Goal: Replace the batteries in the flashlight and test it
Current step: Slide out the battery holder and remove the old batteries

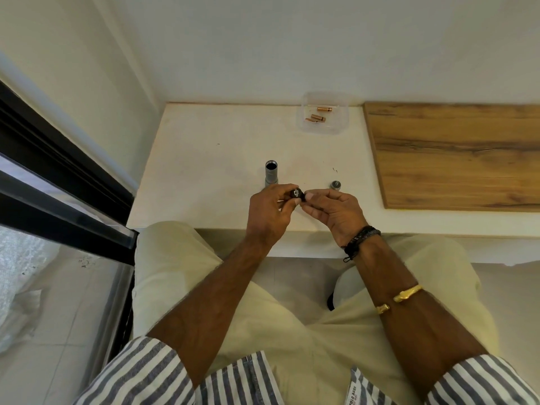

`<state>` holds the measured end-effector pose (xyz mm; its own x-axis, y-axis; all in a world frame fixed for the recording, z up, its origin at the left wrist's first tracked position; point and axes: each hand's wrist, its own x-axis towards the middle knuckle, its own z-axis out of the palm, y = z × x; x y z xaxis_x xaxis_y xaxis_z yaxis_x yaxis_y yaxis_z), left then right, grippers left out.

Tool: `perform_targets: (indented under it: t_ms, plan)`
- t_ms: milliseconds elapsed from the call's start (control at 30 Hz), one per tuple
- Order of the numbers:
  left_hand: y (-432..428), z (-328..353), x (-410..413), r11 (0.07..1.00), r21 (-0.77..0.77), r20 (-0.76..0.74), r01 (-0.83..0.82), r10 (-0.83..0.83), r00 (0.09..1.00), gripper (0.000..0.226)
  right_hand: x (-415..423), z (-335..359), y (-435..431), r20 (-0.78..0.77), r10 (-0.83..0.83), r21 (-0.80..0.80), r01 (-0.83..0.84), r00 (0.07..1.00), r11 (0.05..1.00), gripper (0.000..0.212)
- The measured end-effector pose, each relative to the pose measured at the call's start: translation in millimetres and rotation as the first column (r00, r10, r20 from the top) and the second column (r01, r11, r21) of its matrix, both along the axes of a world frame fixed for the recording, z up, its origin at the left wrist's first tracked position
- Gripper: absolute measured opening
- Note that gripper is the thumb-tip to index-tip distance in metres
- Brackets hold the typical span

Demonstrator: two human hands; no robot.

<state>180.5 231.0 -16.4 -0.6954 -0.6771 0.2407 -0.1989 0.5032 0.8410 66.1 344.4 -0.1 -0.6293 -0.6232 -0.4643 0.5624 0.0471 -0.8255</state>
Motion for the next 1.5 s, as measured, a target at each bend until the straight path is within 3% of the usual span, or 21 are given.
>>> perform_targets:
  t_ms: [167,233,300,367,467,567,733,867,967,1267,1500]
  plan:
    - [-0.3,-4.1,-6.8,0.976,0.204,-0.009,-0.073,0.076,0.997,0.019,-7.1,2.4,4.7,0.072,-0.062,-0.017,0.063,0.996,0.998,0.015]
    - [-2.1,-6.9,-9.6,0.908,0.414,-0.02,-0.065,0.08,0.997,0.019,-13.2,2.2,7.5,0.134,-0.152,-0.006,0.154,0.979,0.988,0.013]
    - [-2.2,-3.9,-10.3,0.689,0.725,-0.087,0.006,0.083,0.993,0.018,-21.2,-0.1,11.8,0.163,-0.246,0.004,0.248,0.956,0.969,0.015]
    - [-3.5,-1.3,-9.7,0.43,0.899,-0.149,0.084,0.12,0.981,0.021,-30.1,-2.9,16.1,0.135,-0.324,0.015,0.325,0.936,0.945,0.015]
    - [-5.1,-0.2,-8.7,0.163,0.976,-0.179,0.147,0.2,0.963,0.025,-44.4,-9.3,21.0,0.003,-0.428,0.103,0.426,0.904,0.899,0.015]
    - [-4.3,-0.6,-8.1,0.017,0.986,-0.167,0.168,0.251,0.953,0.027,-56.9,-19.4,22.0,-0.13,-0.48,0.165,0.496,0.868,0.852,0.012]
    - [-4.7,-3.5,-8.5,0.107,0.98,-0.186,0.168,0.192,0.964,0.026,-67.8,-34.8,13.3,-0.371,-0.392,0.319,0.511,0.842,0.798,0.013]
    - [-3.7,-4.7,-9.6,0.112,0.978,-0.193,0.178,0.148,0.97,0.024,-70.0,-43.8,6.5,-0.6,-0.139,0.424,0.46,0.788,0.78,0.015]
    - [-3.6,-5.5,-10.1,0.103,0.98,-0.184,0.172,0.124,0.975,0.027,-67.1,-43.6,3.7,-0.686,-0.022,0.454,0.451,0.727,0.769,0.013]
    - [-1.3,-1.5,-8.8,0.151,0.973,-0.185,0.174,0.065,0.98,0.027,-65.4,-49.7,2.1,-0.755,0.103,0.48,0.438,0.648,0.76,0.011]
    - [-0.7,0.5,-3.8,0.214,0.959,-0.198,0.184,0.043,0.979,0.027,-62.9,-43.6,4.8,-0.717,0.074,0.489,0.425,0.693,0.762,0.019]
